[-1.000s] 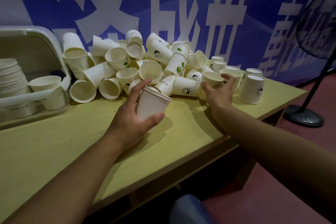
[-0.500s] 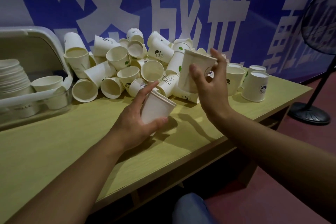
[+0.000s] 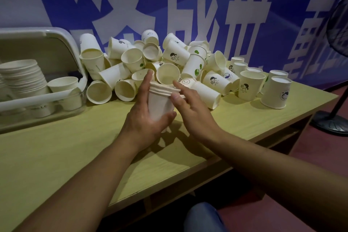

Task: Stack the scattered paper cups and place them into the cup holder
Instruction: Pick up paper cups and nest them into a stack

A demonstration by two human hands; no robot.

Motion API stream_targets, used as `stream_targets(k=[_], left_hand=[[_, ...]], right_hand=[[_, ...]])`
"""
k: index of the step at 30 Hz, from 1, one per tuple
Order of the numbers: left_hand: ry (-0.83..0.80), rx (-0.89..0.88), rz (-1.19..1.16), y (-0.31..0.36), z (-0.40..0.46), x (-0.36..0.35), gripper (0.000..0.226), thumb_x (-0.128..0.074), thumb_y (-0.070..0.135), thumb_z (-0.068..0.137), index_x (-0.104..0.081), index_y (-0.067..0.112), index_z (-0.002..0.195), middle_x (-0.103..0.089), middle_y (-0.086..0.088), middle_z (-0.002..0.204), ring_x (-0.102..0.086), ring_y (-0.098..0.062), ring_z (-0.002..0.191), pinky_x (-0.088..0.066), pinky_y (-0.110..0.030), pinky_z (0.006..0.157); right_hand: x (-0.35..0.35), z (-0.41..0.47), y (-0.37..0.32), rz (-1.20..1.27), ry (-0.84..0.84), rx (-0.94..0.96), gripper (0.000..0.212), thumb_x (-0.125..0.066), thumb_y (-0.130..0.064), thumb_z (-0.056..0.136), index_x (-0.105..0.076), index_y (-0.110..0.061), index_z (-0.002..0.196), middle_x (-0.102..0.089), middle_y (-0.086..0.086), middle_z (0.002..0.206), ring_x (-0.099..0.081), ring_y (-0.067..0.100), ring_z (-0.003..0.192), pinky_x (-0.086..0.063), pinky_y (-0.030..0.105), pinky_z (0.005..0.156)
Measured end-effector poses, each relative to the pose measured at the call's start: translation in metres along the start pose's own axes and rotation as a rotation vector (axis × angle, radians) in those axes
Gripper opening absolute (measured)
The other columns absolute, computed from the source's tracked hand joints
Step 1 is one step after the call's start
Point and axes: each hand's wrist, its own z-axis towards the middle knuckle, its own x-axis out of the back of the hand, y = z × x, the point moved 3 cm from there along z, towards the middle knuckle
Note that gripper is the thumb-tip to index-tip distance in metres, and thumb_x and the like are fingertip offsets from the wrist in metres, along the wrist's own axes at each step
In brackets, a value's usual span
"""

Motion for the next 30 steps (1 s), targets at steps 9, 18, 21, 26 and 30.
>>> stream_targets(k=[9, 18, 21, 26, 30], left_hand=[[0.048, 0.083, 0.001, -0.008, 0.001, 0.005, 0.082, -0.072, 0.055, 0.070, -0.023, 0.055, 0.136, -0.052, 0.009, 0.127, -0.061, -0.012, 0.095, -0.057, -0.041, 0.079], [-0.073, 0.089, -0.156, -0.005, 0.001, 0.002, 0.057, -0.060, 0.072, 0.070, -0.032, 0.071, 0.120, -0.061, 0.018, 0.113, -0.066, 0.000, 0.087, -0.061, -0.039, 0.075], [-0.128, 0.078, -0.165, -0.003, -0.001, 0.000, 0.061, -0.060, 0.069, 0.072, -0.036, 0.064, 0.127, -0.062, 0.021, 0.113, -0.064, 0.004, 0.093, -0.061, -0.036, 0.076], [-0.171, 0.047, -0.173, -0.001, -0.005, 0.001, 0.070, -0.060, 0.068, 0.071, -0.036, 0.060, 0.136, -0.056, 0.022, 0.125, -0.060, 0.007, 0.100, -0.058, -0.022, 0.074], [-0.149, 0.042, -0.208, 0.001, -0.006, 0.002, 0.078, -0.062, 0.067, 0.073, -0.023, 0.068, 0.141, -0.051, 0.029, 0.131, -0.058, 0.010, 0.107, -0.057, -0.025, 0.083]], right_hand=[[0.046, 0.052, 0.038, -0.770, 0.083, -0.064, 0.043, -0.055, -0.044, 0.095, -0.048, -0.041, 0.138, -0.044, 0.003, 0.145, -0.037, 0.029, 0.130, -0.033, 0.049, 0.107], [0.073, 0.053, 0.045, -0.648, -0.020, -0.219, 0.072, -0.074, -0.041, 0.083, -0.037, -0.037, 0.145, -0.045, 0.009, 0.139, -0.055, 0.028, 0.114, -0.052, 0.049, 0.095], [0.071, 0.043, 0.032, -0.539, -0.008, -0.181, 0.069, -0.072, -0.041, 0.085, -0.039, -0.035, 0.145, -0.045, 0.009, 0.136, -0.054, 0.021, 0.109, -0.056, 0.040, 0.085], [0.065, 0.034, -0.006, -0.249, 0.134, -0.041, 0.057, -0.067, -0.040, 0.088, -0.042, -0.037, 0.139, -0.047, 0.005, 0.125, -0.059, 0.024, 0.104, -0.060, 0.045, 0.080], [0.049, 0.030, -0.039, 0.025, 0.158, 0.039, 0.056, -0.068, -0.040, 0.088, -0.040, -0.038, 0.136, -0.050, -0.005, 0.113, -0.064, 0.019, 0.097, -0.062, 0.038, 0.072]])
